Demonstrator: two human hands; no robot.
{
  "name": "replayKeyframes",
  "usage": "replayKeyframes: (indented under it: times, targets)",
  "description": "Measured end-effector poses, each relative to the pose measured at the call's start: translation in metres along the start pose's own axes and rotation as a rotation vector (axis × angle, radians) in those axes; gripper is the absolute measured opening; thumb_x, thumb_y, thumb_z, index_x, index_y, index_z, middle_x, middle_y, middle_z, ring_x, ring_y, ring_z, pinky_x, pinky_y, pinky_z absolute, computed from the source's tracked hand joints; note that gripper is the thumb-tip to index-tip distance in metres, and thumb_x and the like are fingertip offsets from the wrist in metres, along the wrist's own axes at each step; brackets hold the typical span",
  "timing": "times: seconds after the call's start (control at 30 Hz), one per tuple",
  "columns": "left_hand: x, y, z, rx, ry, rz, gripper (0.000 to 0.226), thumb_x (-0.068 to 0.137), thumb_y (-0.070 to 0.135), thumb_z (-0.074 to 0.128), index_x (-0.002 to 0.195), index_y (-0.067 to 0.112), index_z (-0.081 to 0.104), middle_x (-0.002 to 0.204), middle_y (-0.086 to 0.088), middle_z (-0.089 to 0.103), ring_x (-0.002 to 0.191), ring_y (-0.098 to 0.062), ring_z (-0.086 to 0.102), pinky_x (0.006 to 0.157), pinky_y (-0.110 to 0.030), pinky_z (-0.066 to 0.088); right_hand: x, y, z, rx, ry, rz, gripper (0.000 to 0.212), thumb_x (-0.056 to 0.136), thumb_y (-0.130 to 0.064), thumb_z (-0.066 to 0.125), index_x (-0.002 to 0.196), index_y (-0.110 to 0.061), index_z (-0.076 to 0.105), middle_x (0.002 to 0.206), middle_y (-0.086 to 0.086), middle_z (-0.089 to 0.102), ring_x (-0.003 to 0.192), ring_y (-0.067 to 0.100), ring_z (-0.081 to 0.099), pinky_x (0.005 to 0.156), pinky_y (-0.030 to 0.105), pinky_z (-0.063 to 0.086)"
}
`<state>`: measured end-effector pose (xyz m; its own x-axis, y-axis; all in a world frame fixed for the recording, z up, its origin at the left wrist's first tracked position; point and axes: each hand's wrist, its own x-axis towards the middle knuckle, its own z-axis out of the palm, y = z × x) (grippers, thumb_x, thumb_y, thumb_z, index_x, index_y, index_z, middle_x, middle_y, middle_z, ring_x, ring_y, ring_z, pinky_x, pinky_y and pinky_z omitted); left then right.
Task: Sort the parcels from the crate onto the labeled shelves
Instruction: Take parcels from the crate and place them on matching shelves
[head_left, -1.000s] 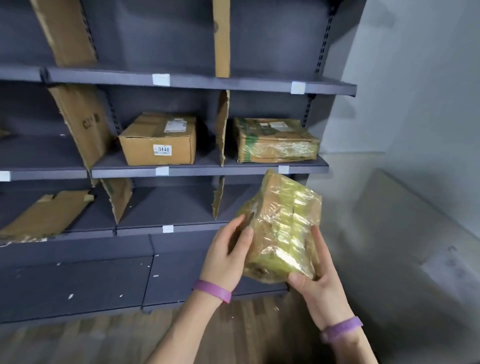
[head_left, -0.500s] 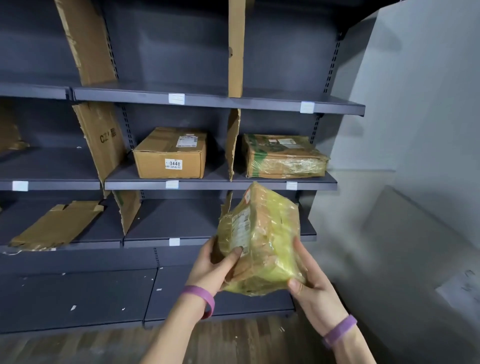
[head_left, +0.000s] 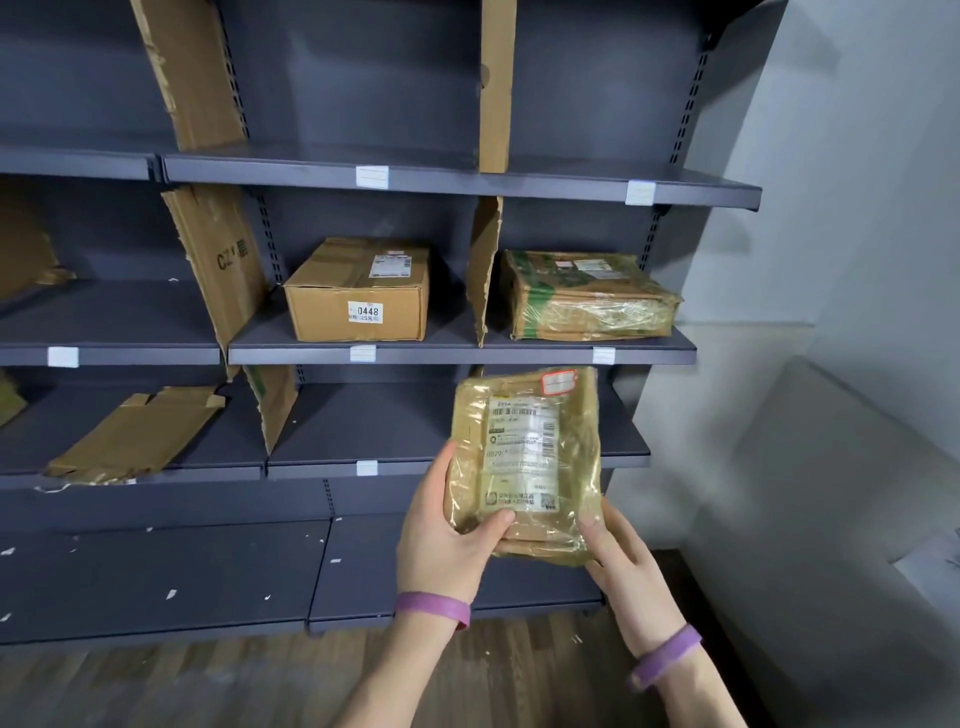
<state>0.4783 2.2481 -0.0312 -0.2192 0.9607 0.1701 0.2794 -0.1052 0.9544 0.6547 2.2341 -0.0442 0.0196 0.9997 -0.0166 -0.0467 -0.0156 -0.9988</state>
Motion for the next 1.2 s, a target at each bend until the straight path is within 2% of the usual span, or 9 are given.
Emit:
replayKeyframes:
  times: [0.1, 0.2, 0.37, 0.53, 0.67, 0.83, 1.0, 1.1, 1.2]
  targets:
    - [-0.004, -0.005, -0.003, -0.015, 0.038, 0.014, 0.083, 0.067, 0.02, 0.084, 0.133, 0.047, 0.042, 0.133, 0.025, 0.051, 0.125, -0.002, 0.048, 0.104, -0.032, 0.045, -0.003, -0.005, 0.005, -0.061, -0.003, -0.052, 0.034, 0.083, -0.033, 0.065, 0.116, -0.036, 0.061, 0.11, -0.023, 0.069, 0.106, -0.006, 0.062, 0.09, 0.02, 0.049]
    - [-0.008, -0.007, -0.008, -0.026, 0.064, 0.028, 0.083, 0.068, 0.015, 0.083, 0.136, 0.042, 0.043, 0.133, 0.021, 0.052, 0.125, -0.004, 0.049, 0.102, -0.042, 0.047, -0.004, -0.005, 0.009, -0.093, 0.007, -0.093, 0.038, 0.079, -0.028, 0.062, 0.112, -0.044, 0.054, 0.101, -0.036, 0.066, 0.098, -0.017, 0.059, 0.073, 0.005, 0.048]
    - [-0.019, -0.005, -0.017, -0.046, 0.098, 0.086, 0.074, 0.072, 0.009, 0.08, 0.128, 0.045, 0.048, 0.127, 0.022, 0.056, 0.119, -0.001, 0.052, 0.098, -0.038, 0.051, -0.01, -0.001, 0.018, -0.079, 0.079, -0.111, 0.043, 0.085, -0.042, 0.06, 0.127, -0.034, 0.054, 0.113, -0.017, 0.069, 0.106, -0.001, 0.063, 0.079, 0.013, 0.052]
    - [-0.024, -0.007, -0.023, -0.116, 0.113, 0.093, 0.062, 0.079, 0.001, 0.07, 0.12, 0.045, 0.053, 0.118, 0.019, 0.063, 0.109, 0.004, 0.057, 0.083, -0.024, 0.054, -0.013, -0.002, 0.021, -0.031, 0.136, -0.112, 0.046, 0.084, -0.047, 0.066, 0.126, -0.028, 0.059, 0.11, -0.019, 0.07, 0.102, -0.002, 0.064, 0.076, 0.012, 0.052]
    - [-0.021, -0.009, -0.024, -0.14, 0.101, 0.09, 0.057, 0.083, 0.002, 0.067, 0.119, 0.044, 0.054, 0.119, 0.021, 0.062, 0.109, 0.007, 0.056, 0.087, -0.023, 0.05, -0.015, -0.002, 0.022, -0.058, 0.133, -0.099, 0.052, 0.079, -0.047, 0.062, 0.127, -0.026, 0.058, 0.111, -0.016, 0.07, 0.102, 0.0, 0.064, 0.079, 0.014, 0.054]
    - [-0.023, -0.011, -0.024, -0.157, 0.067, 0.091, 0.055, 0.084, 0.002, 0.065, 0.122, 0.04, 0.055, 0.121, 0.019, 0.061, 0.107, 0.011, 0.055, 0.077, -0.004, 0.045, -0.019, -0.002, 0.021, -0.067, 0.131, -0.115, 0.046, 0.082, -0.044, 0.06, 0.124, -0.025, 0.059, 0.108, -0.015, 0.071, 0.1, -0.001, 0.065, 0.077, 0.013, 0.053]
    - [-0.02, -0.012, -0.027, -0.156, 0.086, 0.091, 0.056, 0.085, 0.005, 0.065, 0.118, 0.048, 0.054, 0.118, 0.016, 0.061, 0.102, 0.011, 0.057, 0.077, -0.012, 0.045, -0.017, -0.002, 0.025, -0.071, 0.127, -0.108, 0.025, 0.092, -0.023, 0.058, 0.115, -0.032, 0.059, 0.099, -0.019, 0.072, 0.093, -0.006, 0.065, 0.069, 0.007, 0.049]
    - [-0.017, -0.014, -0.023, -0.131, 0.076, 0.1, 0.058, 0.086, 0.008, 0.066, 0.118, 0.053, 0.05, 0.118, 0.018, 0.056, 0.102, 0.009, 0.056, 0.08, -0.015, 0.047, -0.014, -0.003, 0.023, -0.057, 0.133, -0.111, 0.032, 0.086, -0.031, 0.058, 0.118, -0.032, 0.06, 0.106, -0.016, 0.072, 0.099, 0.0, 0.066, 0.072, 0.01, 0.051]
    - [-0.01, -0.017, -0.013, -0.048, 0.072, 0.154, 0.058, 0.085, 0.012, 0.068, 0.123, 0.051, 0.048, 0.12, 0.02, 0.048, 0.106, 0.009, 0.052, 0.082, -0.012, 0.046, -0.006, 0.0, 0.016, -0.026, 0.183, -0.099, 0.053, 0.087, -0.033, 0.06, 0.138, -0.034, 0.045, 0.123, -0.016, 0.063, 0.109, 0.0, 0.06, 0.073, 0.011, 0.052]
